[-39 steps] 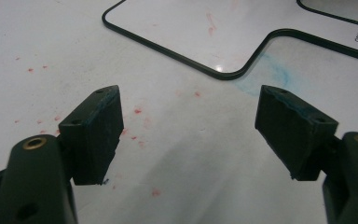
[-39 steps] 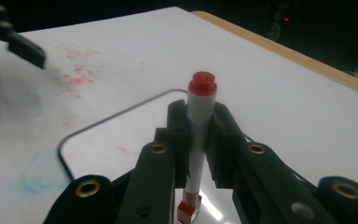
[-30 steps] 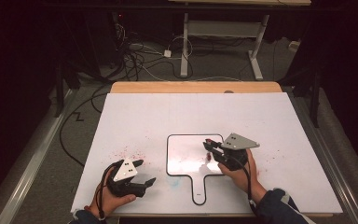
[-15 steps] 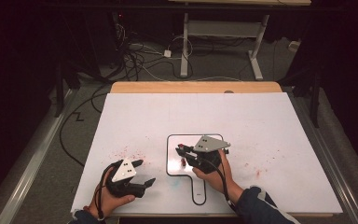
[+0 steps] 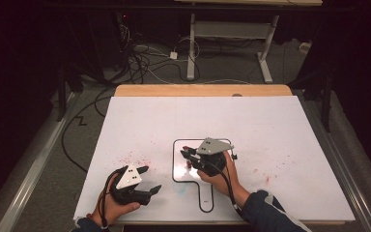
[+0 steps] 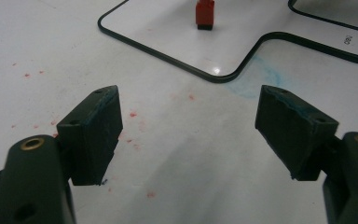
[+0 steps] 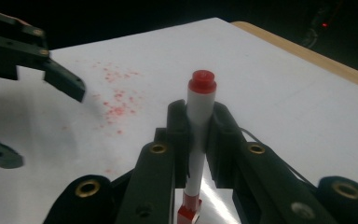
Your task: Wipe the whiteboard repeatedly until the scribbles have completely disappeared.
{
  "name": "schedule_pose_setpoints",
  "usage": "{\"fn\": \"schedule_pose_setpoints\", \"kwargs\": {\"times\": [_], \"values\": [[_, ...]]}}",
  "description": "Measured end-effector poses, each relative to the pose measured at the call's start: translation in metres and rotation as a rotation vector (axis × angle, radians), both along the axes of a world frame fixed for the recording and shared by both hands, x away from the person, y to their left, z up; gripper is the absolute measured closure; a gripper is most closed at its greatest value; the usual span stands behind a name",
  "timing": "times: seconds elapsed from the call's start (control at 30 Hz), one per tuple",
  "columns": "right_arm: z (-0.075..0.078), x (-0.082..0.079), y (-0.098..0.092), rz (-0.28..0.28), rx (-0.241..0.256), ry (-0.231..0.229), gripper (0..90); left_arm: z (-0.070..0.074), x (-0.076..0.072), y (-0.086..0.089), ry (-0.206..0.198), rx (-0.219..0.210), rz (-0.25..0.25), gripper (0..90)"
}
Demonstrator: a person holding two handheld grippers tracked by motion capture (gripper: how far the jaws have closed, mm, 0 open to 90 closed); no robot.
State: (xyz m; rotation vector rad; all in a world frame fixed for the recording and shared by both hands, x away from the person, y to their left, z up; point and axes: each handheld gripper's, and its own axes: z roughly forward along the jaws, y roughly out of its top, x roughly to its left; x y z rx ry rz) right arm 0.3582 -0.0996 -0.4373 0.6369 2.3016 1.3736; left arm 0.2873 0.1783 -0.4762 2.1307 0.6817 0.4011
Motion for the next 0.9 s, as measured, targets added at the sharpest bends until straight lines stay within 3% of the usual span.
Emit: {"fn": "schedule_pose_setpoints", "kwargs": {"times": [0.23, 0.53, 0.67, 0.7, 0.73, 0.9], "values": [[0.001, 0.007, -0.018, -0.067, 0.001, -0.004, 81.5, -0.001, 0.001, -0.001, 0.006, 0.004, 0.000, 21.8], [-0.001, 0.003, -0.012, -0.003, 0.030, 0.022, 81.5, -0.001, 0.001, -0.002, 0.011, 0.005, -0.006, 21.5], [0.003, 0.002, -0.025, -0.049, -0.005, 0.011, 81.5, -0.001, 0.000, -0.001, 0.010, 0.004, -0.005, 21.4], [0.003, 0.001, -0.031, -0.064, -0.008, 0.010, 81.5, -0.003, -0.002, -0.003, 0.034, -0.033, 0.013, 21.4], [0.004, 0.002, -0.038, -0.079, -0.004, 0.017, 81.5, -0.002, 0.001, -0.001, 0.013, 0.005, -0.003, 21.5], [0.007, 0.005, -0.064, -0.155, -0.026, 0.014, 81.5, 0.000, 0.000, -0.004, 0.002, 0.007, -0.009, 21.5]]}}
